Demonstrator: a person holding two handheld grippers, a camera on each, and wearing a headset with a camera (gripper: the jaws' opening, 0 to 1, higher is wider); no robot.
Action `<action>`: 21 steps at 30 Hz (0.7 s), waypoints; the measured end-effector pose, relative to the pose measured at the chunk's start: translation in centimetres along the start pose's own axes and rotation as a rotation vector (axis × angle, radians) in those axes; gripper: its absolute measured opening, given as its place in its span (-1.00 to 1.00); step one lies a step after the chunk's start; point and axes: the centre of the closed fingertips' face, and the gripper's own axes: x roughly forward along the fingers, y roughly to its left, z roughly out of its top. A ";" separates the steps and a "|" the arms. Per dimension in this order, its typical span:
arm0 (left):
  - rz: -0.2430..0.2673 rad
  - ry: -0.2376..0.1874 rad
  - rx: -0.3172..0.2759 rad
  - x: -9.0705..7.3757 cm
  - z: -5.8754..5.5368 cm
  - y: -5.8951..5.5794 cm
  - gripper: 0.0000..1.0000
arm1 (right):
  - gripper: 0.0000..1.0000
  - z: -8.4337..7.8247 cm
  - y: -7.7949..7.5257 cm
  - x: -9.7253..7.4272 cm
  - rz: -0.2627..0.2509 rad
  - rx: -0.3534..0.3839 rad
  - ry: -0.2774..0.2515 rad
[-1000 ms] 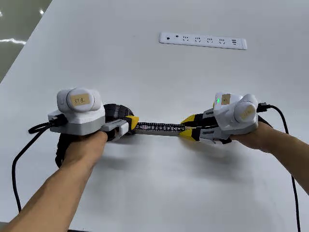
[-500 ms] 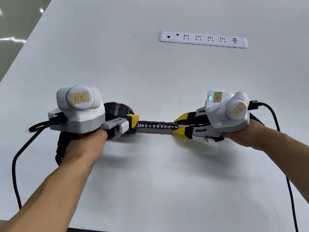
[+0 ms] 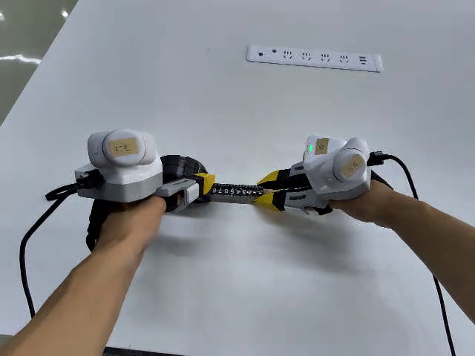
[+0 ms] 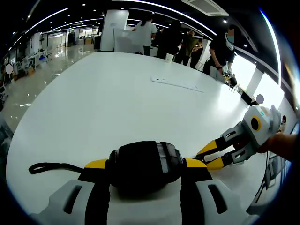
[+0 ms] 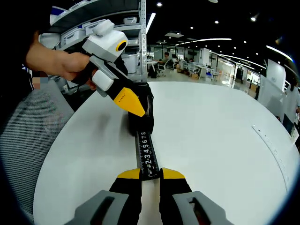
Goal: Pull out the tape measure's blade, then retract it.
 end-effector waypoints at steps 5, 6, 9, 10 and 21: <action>-0.001 0.000 0.000 0.0 0.0 0.0 0.10 | -0.78 0.2 0.0 0.4 0.001 0.000 -0.003; -0.001 0.000 0.000 0.0 0.0 0.0 0.10 | -0.78 0.2 0.0 0.5 0.001 0.001 -0.003; -0.001 0.001 0.000 0.0 0.0 0.0 0.10 | -0.78 0.3 -0.1 0.7 0.000 0.002 -0.005; -0.001 0.000 0.000 0.0 0.0 0.0 0.10 | -0.78 0.3 -0.1 0.8 0.000 0.001 -0.006; -0.003 0.003 -0.001 -0.1 0.0 0.0 0.10 | -0.78 0.9 -0.1 1.8 0.004 0.005 -0.018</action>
